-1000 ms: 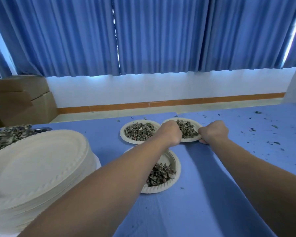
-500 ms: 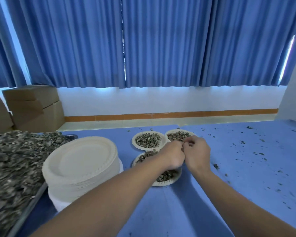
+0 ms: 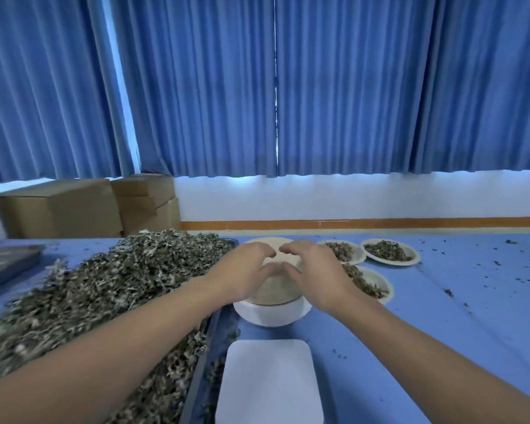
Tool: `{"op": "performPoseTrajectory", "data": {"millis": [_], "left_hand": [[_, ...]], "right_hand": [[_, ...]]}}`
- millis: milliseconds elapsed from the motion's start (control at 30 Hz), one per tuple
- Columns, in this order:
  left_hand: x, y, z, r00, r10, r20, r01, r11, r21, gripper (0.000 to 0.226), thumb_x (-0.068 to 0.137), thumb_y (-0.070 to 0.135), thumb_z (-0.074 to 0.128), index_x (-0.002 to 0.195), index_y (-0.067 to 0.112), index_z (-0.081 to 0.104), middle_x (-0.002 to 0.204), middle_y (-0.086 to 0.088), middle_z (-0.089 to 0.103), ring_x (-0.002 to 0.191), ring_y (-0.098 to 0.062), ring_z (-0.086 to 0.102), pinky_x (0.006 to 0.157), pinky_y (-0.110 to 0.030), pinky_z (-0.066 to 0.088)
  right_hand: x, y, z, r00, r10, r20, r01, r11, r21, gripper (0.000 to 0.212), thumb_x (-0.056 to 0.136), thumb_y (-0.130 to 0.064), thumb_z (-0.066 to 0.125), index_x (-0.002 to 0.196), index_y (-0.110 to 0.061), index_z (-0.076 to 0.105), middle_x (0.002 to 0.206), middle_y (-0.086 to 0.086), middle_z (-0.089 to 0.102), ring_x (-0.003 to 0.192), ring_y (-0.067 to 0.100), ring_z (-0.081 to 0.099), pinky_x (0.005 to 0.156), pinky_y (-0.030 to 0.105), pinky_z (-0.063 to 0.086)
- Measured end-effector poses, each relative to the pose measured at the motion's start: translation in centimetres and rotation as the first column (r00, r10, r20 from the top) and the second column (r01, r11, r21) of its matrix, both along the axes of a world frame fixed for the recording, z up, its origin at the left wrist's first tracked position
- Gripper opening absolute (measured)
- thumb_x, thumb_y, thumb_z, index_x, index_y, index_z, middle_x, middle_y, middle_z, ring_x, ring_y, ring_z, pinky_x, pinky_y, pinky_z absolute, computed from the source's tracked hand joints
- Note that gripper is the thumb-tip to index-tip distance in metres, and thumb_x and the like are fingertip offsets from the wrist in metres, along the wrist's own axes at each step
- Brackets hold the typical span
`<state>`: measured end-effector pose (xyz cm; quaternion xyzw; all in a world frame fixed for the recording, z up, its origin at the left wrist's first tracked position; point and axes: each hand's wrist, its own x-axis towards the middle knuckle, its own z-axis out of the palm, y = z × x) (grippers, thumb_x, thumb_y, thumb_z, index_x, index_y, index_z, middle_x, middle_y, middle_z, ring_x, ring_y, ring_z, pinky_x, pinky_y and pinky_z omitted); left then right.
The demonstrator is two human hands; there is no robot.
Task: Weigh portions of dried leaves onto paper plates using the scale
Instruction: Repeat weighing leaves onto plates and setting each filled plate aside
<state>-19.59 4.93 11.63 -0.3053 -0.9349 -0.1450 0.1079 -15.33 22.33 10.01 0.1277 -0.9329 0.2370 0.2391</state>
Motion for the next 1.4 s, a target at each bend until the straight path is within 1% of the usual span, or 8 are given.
{"op": "performPoseTrajectory", "data": {"millis": [100, 167, 400, 700, 967, 1167, 1267, 1400], "left_hand": [[-0.1, -2.8, -0.6, 1.0, -0.006, 0.02, 0.006, 1.0, -0.027, 0.036, 0.105, 0.037, 0.047, 0.076, 0.026, 0.065, 0.072, 0.002, 0.062, 0.081, -0.026, 0.057, 0.076, -0.04, 0.048], [-0.3, -3.6, -1.0, 1.0, -0.031, 0.001, 0.031, 0.999, -0.013, 0.042, 0.106, 0.032, 0.047, 0.064, 0.03, 0.053, 0.06, 0.009, 0.05, 0.073, -0.023, 0.051, 0.072, -0.04, 0.045], [-0.7, -4.4, -1.5, 0.984, -0.18, -0.002, 0.18, 0.983, 0.045, 0.026, 0.103, 0.028, 0.054, 0.103, 0.021, 0.079, 0.094, 0.003, 0.076, 0.085, -0.017, 0.063, 0.08, -0.042, 0.05], [-1.0, -4.7, -1.3, 0.967, -0.251, -0.037, 0.249, 0.967, -0.057, 0.029, 0.106, 0.029, 0.049, 0.101, 0.02, 0.075, 0.095, 0.003, 0.074, 0.084, -0.018, 0.062, 0.079, -0.044, 0.05], [-0.6, -4.9, -1.9, 0.961, -0.264, -0.084, 0.262, 0.964, -0.044, 0.027, 0.106, 0.027, 0.046, 0.114, 0.023, 0.071, 0.109, 0.0, 0.073, 0.095, -0.021, 0.065, 0.079, -0.037, 0.052], [-0.9, -5.1, -2.0, 0.965, -0.251, -0.08, 0.244, 0.966, -0.079, 0.027, 0.105, 0.029, 0.049, 0.114, 0.017, 0.072, 0.106, -0.001, 0.073, 0.096, -0.022, 0.065, 0.082, -0.042, 0.052], [-1.2, -5.2, -1.9, 0.954, -0.291, -0.074, 0.289, 0.957, -0.03, 0.023, 0.103, 0.025, 0.054, 0.111, 0.017, 0.075, 0.101, 0.001, 0.075, 0.091, -0.019, 0.064, 0.081, -0.043, 0.051], [-2.2, -5.1, -1.6, 0.942, -0.33, -0.066, 0.33, 0.944, -0.006, 0.02, 0.101, 0.024, 0.059, 0.106, 0.019, 0.077, 0.096, 0.003, 0.077, 0.089, -0.02, 0.065, 0.086, -0.039, 0.048]], "right_hand": [[-0.6, -1.6, 0.0, 0.997, -0.007, 0.071, -0.005, 0.984, 0.179, 0.025, 0.102, -0.041, 0.057, 0.099, -0.028, 0.077, 0.101, -0.004, 0.076, 0.096, 0.021, 0.065, 0.085, 0.035, 0.046], [-0.8, -2.0, 0.0, 0.994, -0.024, 0.103, -0.006, 0.961, 0.276, 0.037, 0.103, -0.042, 0.054, 0.078, -0.021, 0.071, 0.079, 0.0, 0.071, 0.077, 0.022, 0.06, 0.071, 0.034, 0.038], [-0.7, -1.5, 1.6, 0.976, 0.09, 0.2, -0.155, 0.929, 0.335, 0.026, 0.102, -0.033, 0.059, 0.096, -0.018, 0.079, 0.092, 0.003, 0.074, 0.089, 0.024, 0.064, 0.082, 0.047, 0.05], [-0.2, -2.7, 3.0, 0.981, 0.026, 0.193, -0.154, 0.71, 0.687, 0.033, 0.108, -0.034, 0.042, 0.099, -0.02, 0.071, 0.095, 0.002, 0.068, 0.09, 0.023, 0.06, 0.083, 0.043, 0.05], [-0.3, -3.2, 3.4, 0.983, 0.021, 0.184, -0.153, 0.658, 0.737, 0.031, 0.105, -0.029, 0.042, 0.105, -0.014, 0.069, 0.1, 0.004, 0.064, 0.092, 0.024, 0.059, 0.082, 0.041, 0.049], [-1.4, -2.0, 3.2, 0.982, 0.091, 0.165, -0.172, 0.79, 0.588, 0.023, 0.1, -0.024, 0.052, 0.088, -0.017, 0.071, 0.084, 0.0, 0.068, 0.083, 0.023, 0.058, 0.081, 0.046, 0.05], [-1.5, -1.7, 2.6, 0.955, 0.139, 0.261, -0.249, 0.853, 0.459, 0.023, 0.097, -0.044, 0.063, 0.096, -0.026, 0.076, 0.088, -0.003, 0.07, 0.085, 0.019, 0.062, 0.082, 0.044, 0.052], [-2.1, -1.3, 2.5, 0.954, 0.157, 0.255, -0.252, 0.88, 0.403, 0.017, 0.094, -0.036, 0.072, 0.107, -0.03, 0.08, 0.091, -0.008, 0.07, 0.09, 0.015, 0.06, 0.087, 0.042, 0.051]]}}
